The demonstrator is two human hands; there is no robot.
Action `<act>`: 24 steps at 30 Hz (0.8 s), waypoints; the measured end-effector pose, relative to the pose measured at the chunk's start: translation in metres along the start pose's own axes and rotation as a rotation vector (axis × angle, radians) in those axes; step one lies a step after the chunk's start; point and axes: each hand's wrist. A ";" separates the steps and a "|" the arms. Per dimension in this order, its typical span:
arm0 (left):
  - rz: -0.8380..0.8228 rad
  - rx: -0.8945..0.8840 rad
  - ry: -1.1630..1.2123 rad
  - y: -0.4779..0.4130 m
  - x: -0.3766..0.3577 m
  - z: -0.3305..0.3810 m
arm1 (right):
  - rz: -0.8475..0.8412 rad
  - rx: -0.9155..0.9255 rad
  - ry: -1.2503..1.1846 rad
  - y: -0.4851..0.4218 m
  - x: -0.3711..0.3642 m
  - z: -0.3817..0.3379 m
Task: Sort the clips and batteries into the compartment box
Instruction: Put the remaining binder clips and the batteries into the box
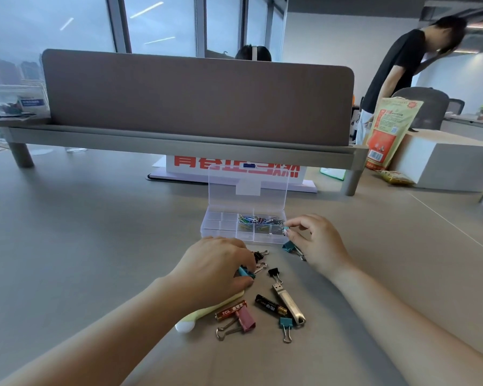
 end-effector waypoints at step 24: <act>0.004 0.156 -0.021 0.003 -0.004 -0.006 | -0.165 -0.097 0.106 0.023 0.013 -0.004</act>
Point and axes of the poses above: each hand's wrist, its own y-axis away from the middle knuckle, its own x-axis out of the back of the hand, z = x × y, and after that the axes turned 5 degrees about y, right-handed
